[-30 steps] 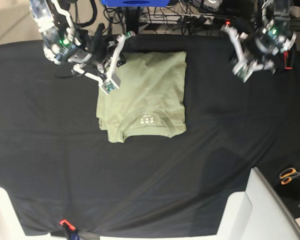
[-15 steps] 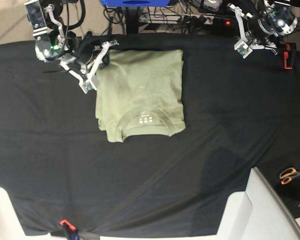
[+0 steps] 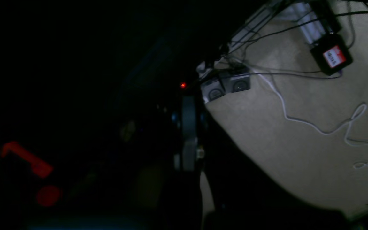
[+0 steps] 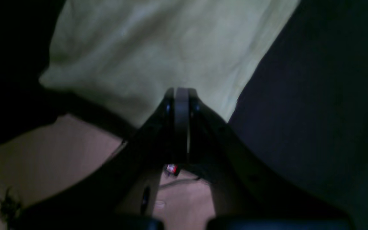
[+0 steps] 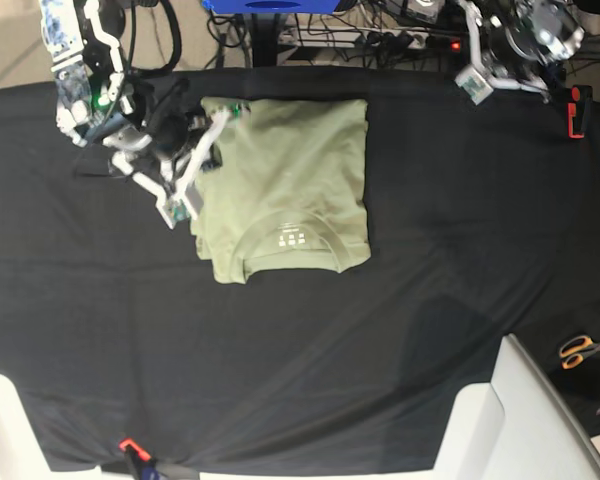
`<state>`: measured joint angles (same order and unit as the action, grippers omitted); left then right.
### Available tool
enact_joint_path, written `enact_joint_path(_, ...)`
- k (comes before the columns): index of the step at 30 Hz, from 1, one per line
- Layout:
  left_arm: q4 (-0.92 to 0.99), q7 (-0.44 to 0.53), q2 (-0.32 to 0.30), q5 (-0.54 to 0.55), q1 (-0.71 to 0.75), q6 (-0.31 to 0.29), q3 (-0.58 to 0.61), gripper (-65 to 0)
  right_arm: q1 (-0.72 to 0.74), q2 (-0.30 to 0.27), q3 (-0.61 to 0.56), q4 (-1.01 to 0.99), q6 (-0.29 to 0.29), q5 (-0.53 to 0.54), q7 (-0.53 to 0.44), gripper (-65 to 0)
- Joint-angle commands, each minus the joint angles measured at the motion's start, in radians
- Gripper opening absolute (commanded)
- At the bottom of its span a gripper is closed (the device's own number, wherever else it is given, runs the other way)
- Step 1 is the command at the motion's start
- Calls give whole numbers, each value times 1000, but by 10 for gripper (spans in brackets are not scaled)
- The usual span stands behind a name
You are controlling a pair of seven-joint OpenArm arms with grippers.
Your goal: Fold the T-shirt properly
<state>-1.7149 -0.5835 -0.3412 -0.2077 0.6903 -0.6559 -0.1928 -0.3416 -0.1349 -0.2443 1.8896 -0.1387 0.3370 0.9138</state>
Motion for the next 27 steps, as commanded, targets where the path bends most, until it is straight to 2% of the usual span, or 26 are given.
enact_joint_path(1,-14,4,-6,1,29,-3,13,-650,-29,-9,20,15,0,7,0,-650)
enact_joint_path(3,-15,4,-5,1,61,-3,37,-650,-80,-13,79,40,0,6,-11,-650)
enact_joint_path(6,-14,4,0,1,102,3,63,-650,-153,-49,153,87,0,6,-11,-650)
enact_joint_path(10,-12,4,17,3,174,8,69,-650,-285,-134,205,92,0,6,-17,-650)
enact_joint_path(12,-9,6,27,3,210,35,66,-650,-377,-168,222,92,0,6,-28,-650)
enact_joint_path(15,59,12,29,1,230,92,100,-650,-492,-185,245,84,0,6,-60,-650)
enact_joint_path(17,163,66,26,1,225,137,154,-650,-541,-185,240,47,0,6,-77,-650)
enact_joint_path(20,398,225,27,1,165,216,249,-650,-548,-185,194,-126,0,6,-140,-650)
enact_joint_path(22,580,328,32,9,88,244,318,-650,-497,-200,125,-276,0,6,-203,-650)
enact_joint_path(27,1139,577,133,9,-180,334,399,-650,-279,-210,-96,-781,0,6,-339,-650)
